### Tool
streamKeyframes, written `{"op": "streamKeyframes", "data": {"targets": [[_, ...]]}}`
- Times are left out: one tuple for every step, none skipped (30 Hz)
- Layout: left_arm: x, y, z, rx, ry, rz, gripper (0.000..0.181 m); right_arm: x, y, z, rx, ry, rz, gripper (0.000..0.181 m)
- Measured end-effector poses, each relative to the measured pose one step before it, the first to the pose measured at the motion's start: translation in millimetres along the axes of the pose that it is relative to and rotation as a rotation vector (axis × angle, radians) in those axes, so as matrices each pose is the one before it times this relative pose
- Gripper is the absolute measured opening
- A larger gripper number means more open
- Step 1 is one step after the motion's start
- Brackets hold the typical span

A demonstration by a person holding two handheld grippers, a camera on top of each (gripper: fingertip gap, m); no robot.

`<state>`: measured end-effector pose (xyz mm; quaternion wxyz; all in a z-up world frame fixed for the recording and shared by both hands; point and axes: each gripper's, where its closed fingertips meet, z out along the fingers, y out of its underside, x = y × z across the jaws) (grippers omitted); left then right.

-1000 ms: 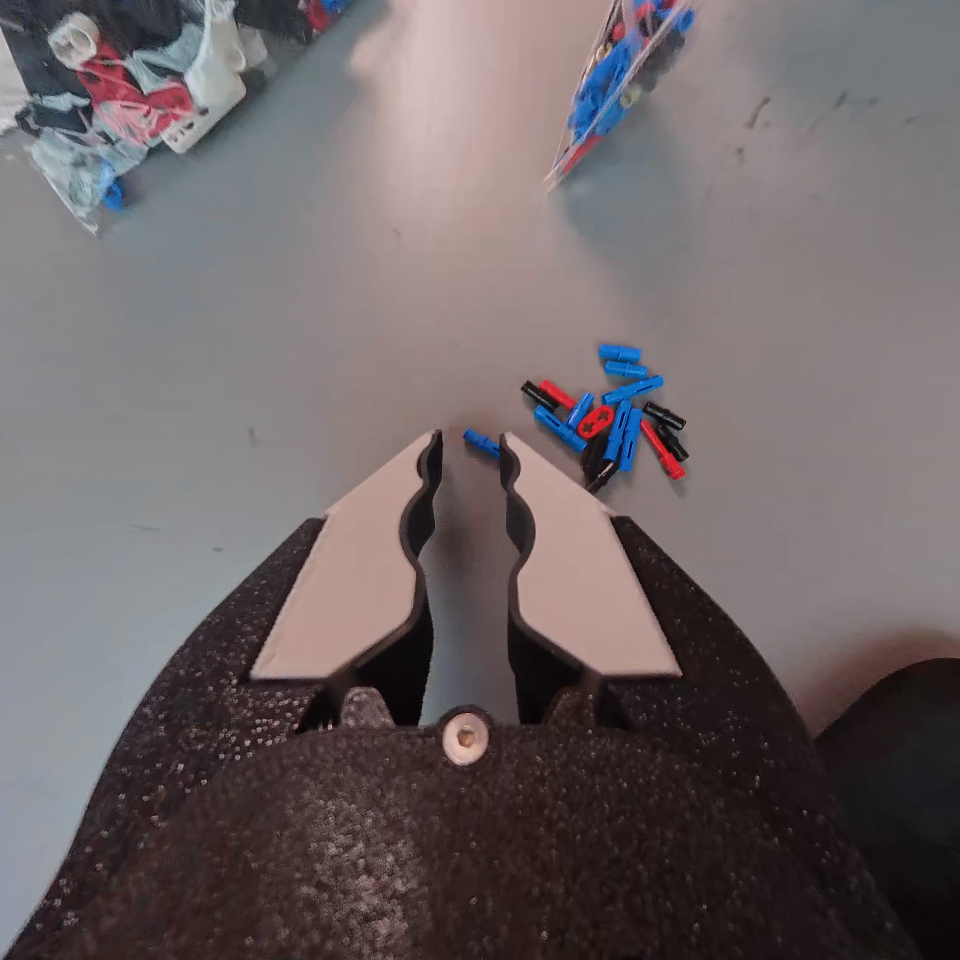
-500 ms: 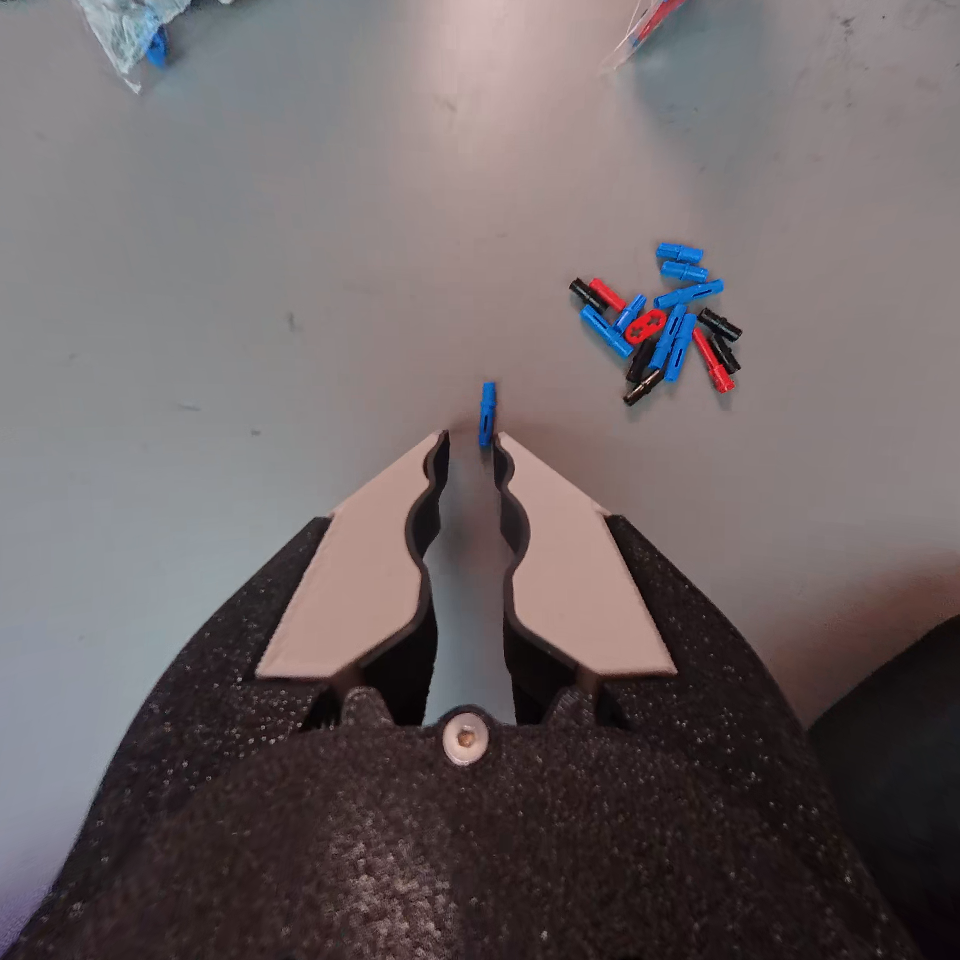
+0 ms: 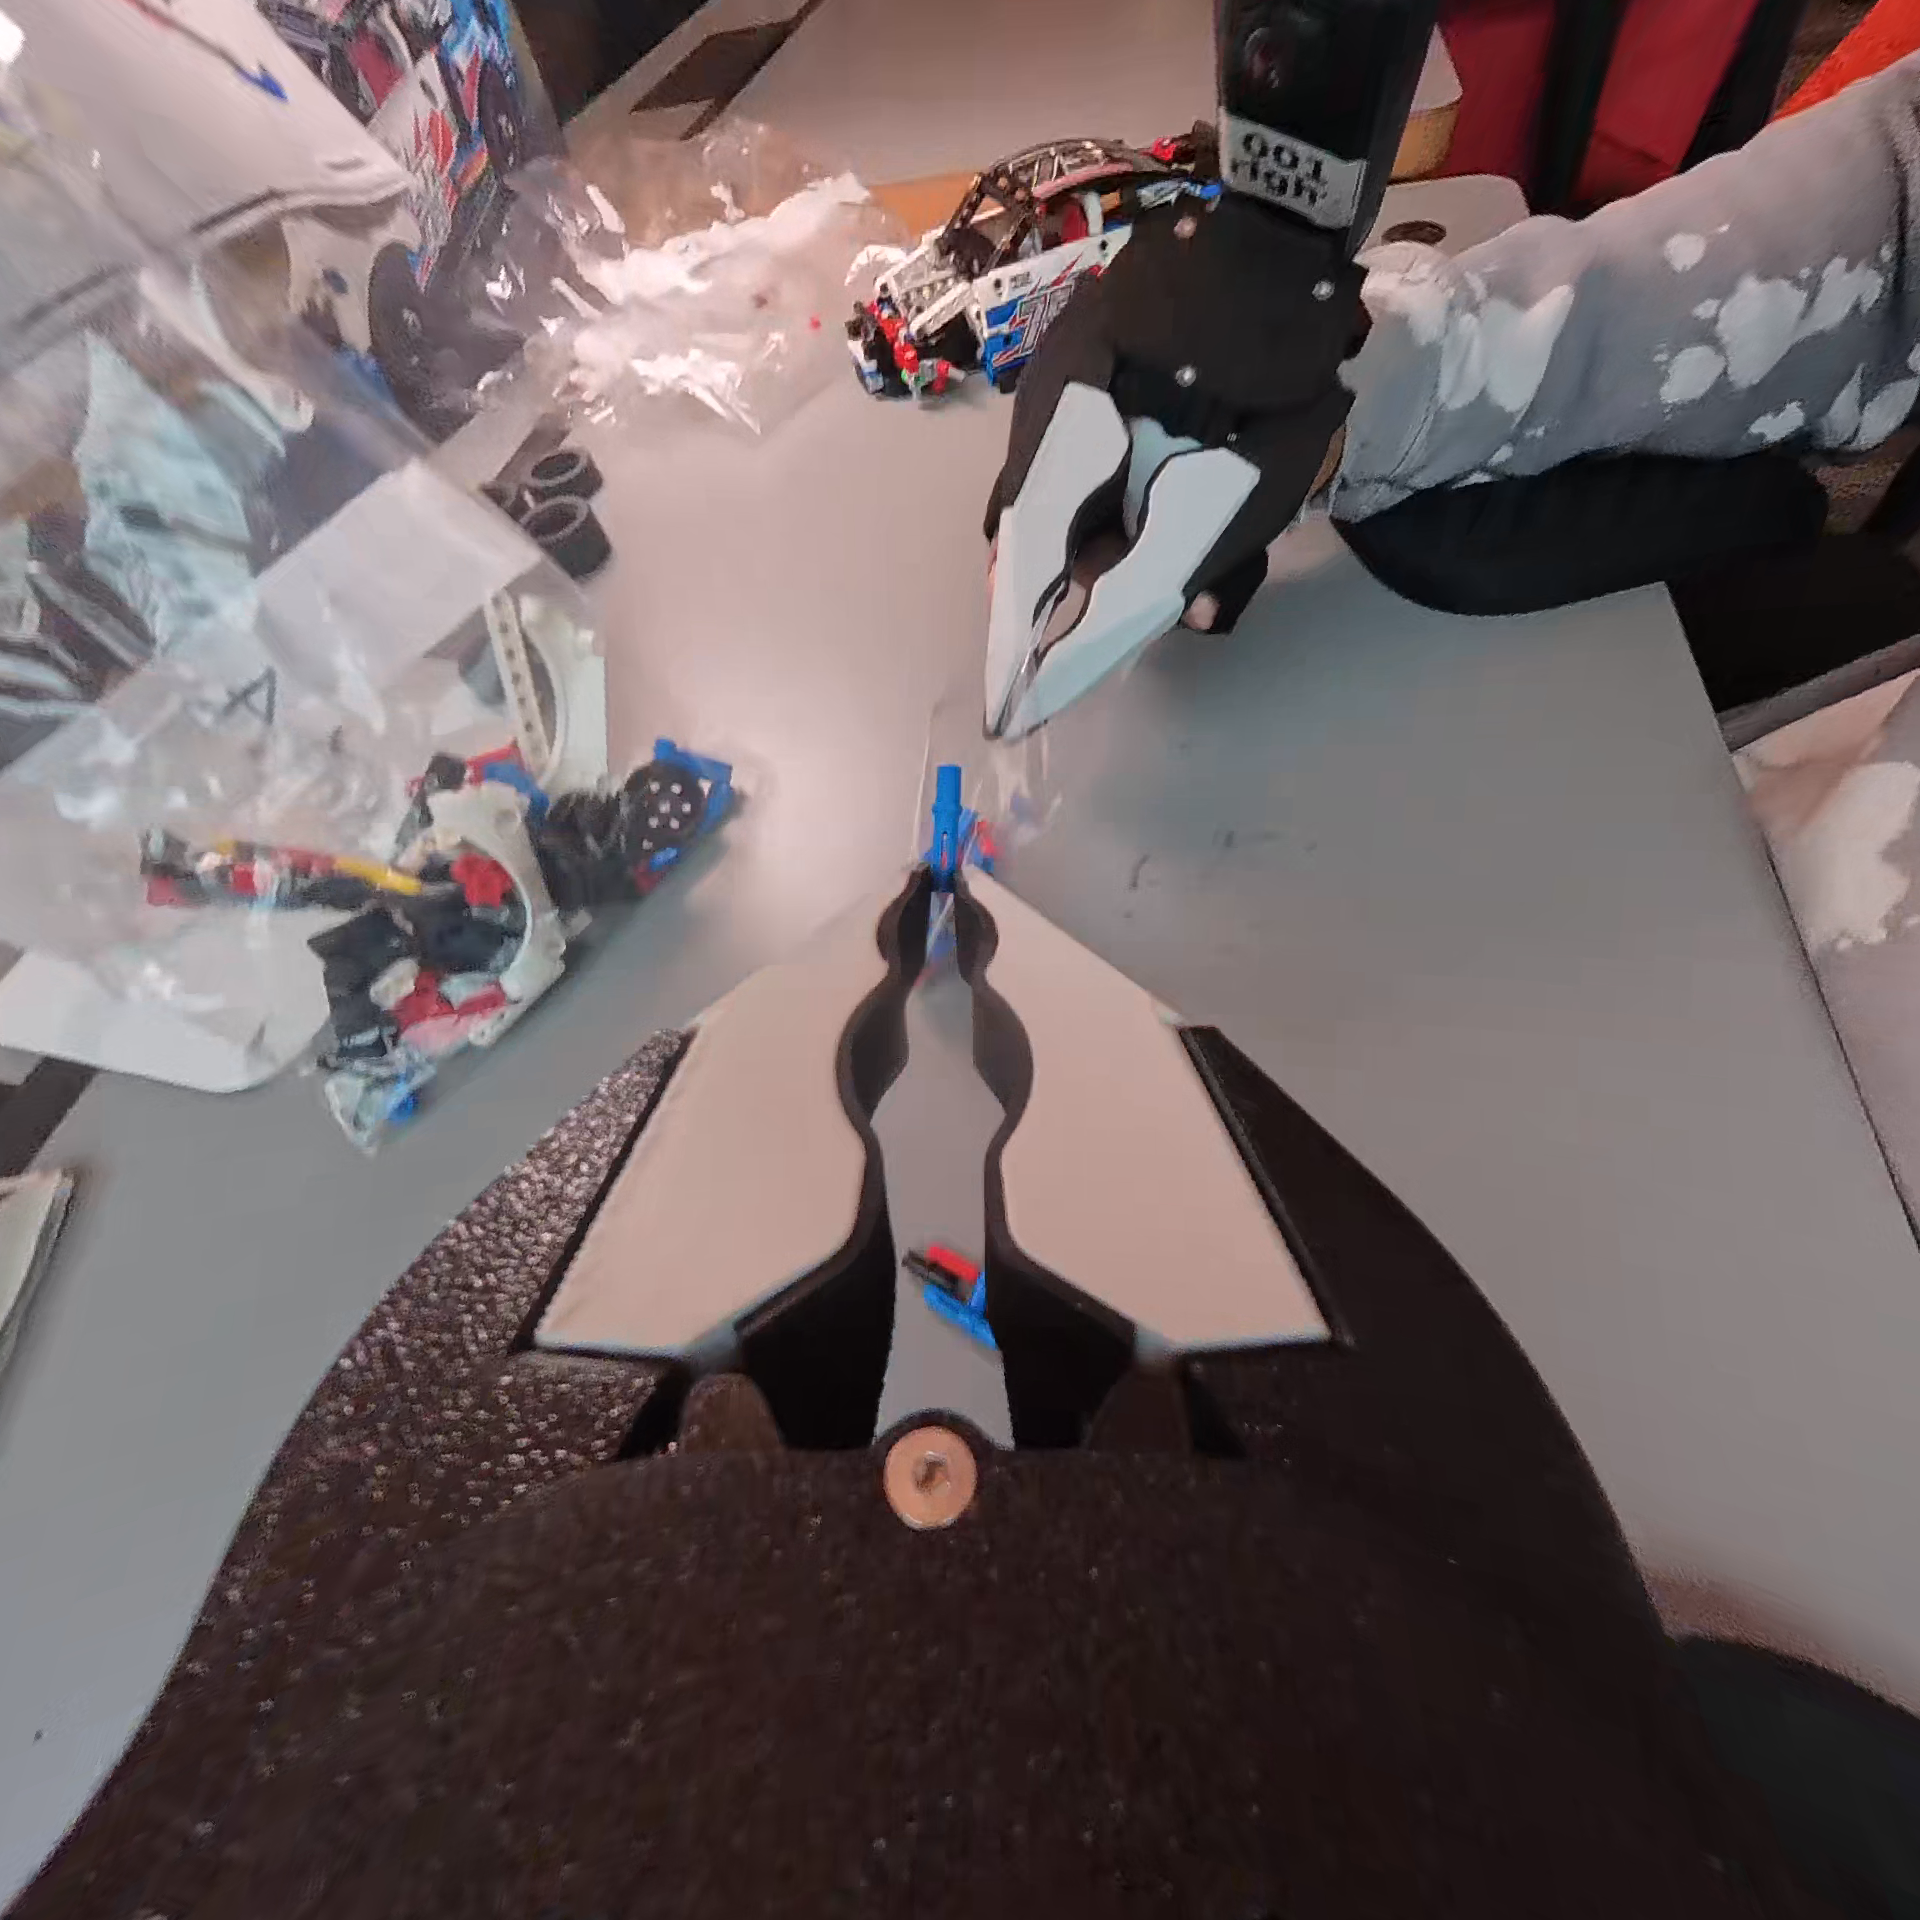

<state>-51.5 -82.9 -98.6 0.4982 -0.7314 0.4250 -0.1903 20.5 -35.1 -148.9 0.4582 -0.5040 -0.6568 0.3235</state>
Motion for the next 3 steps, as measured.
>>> {"op": "streamKeyframes", "data": {"targets": [[4.11, -8.5, 7.49, 0.0073, 0.0033, 0.0205, 0.004, -0.16, -0.02, 0.0, -0.0003, 0.0014, -0.0022, 0.0], [3.76, -5.97, 7.92, 0.0046, 0.0117, 0.0055, 0.004, -0.13, -0.01, 0.02, -0.0001, 0.0009, -0.0021, 0.0], [3.23, -3.34, 8.08, 0.0009, 0.0147, -0.0024, 0.004, -0.06, 0.04, 0.02, -0.0001, 0.0006, -0.001, 0.0]]}}
